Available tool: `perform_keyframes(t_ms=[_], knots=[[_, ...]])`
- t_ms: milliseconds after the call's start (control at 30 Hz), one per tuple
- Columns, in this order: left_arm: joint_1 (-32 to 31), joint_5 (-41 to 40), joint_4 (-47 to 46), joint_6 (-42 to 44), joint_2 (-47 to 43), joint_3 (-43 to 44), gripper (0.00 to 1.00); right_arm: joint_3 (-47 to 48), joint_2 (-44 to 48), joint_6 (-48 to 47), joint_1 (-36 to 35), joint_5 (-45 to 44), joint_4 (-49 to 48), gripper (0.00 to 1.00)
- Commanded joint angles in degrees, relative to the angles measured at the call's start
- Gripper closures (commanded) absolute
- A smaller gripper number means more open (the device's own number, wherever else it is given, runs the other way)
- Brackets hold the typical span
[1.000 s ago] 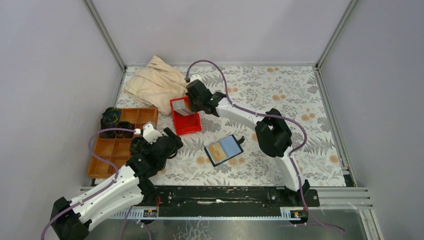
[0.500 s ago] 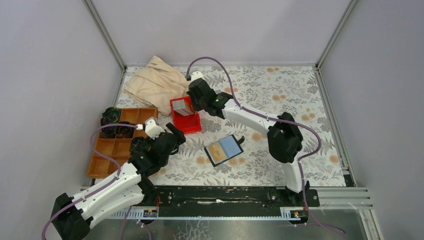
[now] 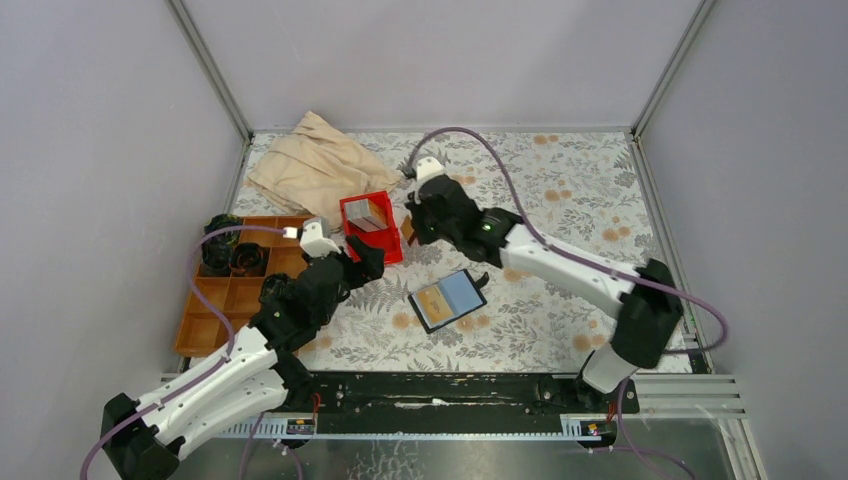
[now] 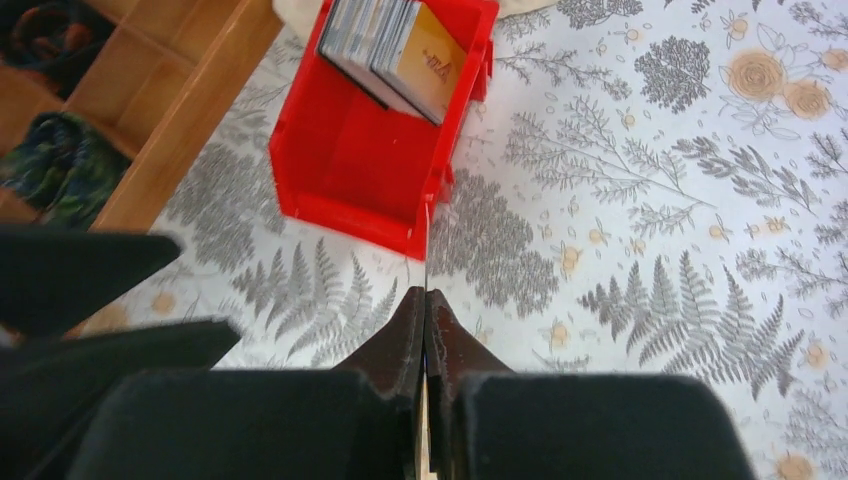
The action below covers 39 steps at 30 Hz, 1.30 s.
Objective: Put the credit cards into the card holder
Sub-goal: Pick up the credit card from the storage box.
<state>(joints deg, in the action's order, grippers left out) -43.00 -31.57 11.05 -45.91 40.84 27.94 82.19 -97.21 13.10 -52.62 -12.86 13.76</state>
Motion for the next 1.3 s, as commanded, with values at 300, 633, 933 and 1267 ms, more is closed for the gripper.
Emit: perform_keyframes(t_ms=[300, 633, 933, 1267], knots=[[0.3, 43.4, -19.5, 15.2, 1.1, -0.5, 0.15, -23.4, 36.3, 7.5, -1.7, 11.4, 7.7, 1.0], [-3.0, 55.7, -24.5, 17.5, 0.9, -2.1, 0.2, -27.9, 44.8, 11.2, -1.7, 19.3, 12.3, 1.0], [-5.7, 57.1, -28.2, 20.2, 5.0, -3.2, 0.22, -28.2, 44.2, 11.4, -1.6, 24.7, 12.8, 1.0], [-5.9, 61.1, -33.8, 21.5, 10.5, -3.5, 0.24, -28.6, 43.6, 11.6, -1.6, 29.2, 12.3, 1.0]])
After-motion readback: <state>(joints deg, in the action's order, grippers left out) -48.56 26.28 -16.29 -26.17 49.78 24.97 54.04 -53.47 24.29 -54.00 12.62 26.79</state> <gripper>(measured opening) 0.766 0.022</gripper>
